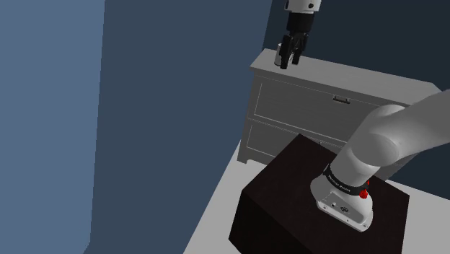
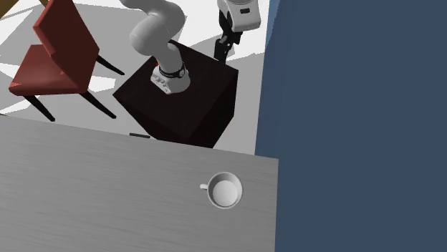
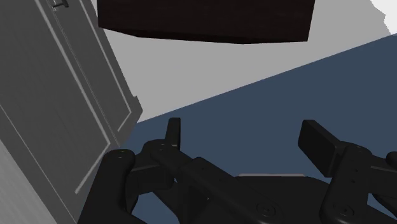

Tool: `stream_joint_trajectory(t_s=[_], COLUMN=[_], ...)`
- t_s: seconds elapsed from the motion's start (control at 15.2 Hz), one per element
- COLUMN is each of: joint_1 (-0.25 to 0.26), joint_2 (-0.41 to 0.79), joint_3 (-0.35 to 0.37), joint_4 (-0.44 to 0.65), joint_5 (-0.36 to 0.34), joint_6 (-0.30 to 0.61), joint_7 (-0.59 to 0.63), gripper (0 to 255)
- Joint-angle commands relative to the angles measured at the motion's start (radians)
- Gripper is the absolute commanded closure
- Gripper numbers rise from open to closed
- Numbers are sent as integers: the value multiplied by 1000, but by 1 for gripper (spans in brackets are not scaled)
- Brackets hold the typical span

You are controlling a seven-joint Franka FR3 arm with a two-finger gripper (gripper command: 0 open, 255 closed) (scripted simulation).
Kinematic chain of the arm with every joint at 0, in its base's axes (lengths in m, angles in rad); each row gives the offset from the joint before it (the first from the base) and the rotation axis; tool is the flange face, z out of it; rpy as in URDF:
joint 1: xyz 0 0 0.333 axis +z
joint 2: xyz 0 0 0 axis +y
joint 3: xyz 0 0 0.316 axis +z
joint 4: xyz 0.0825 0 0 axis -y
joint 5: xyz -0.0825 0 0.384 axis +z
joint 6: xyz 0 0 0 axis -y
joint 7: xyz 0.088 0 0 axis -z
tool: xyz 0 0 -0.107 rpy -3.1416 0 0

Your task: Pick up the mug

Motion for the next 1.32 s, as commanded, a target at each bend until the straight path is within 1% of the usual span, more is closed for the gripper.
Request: stream_joint_trajectory(t_s=[0.0, 0.33, 0.66, 0.99, 1.25], joint_1=[-18, -51, -81, -111, -139], joint_2=[55, 185, 324, 471, 595], joint_3=[-28, -85, -140, -191, -227], joint_4=[37, 119, 227, 360, 488], joint_5=[-25, -64, -84, -82, -64], joint_6=[27, 96, 150, 188, 203], joint_7=[-28, -80, -131, -184, -228], gripper=[0, 0, 0, 0, 0])
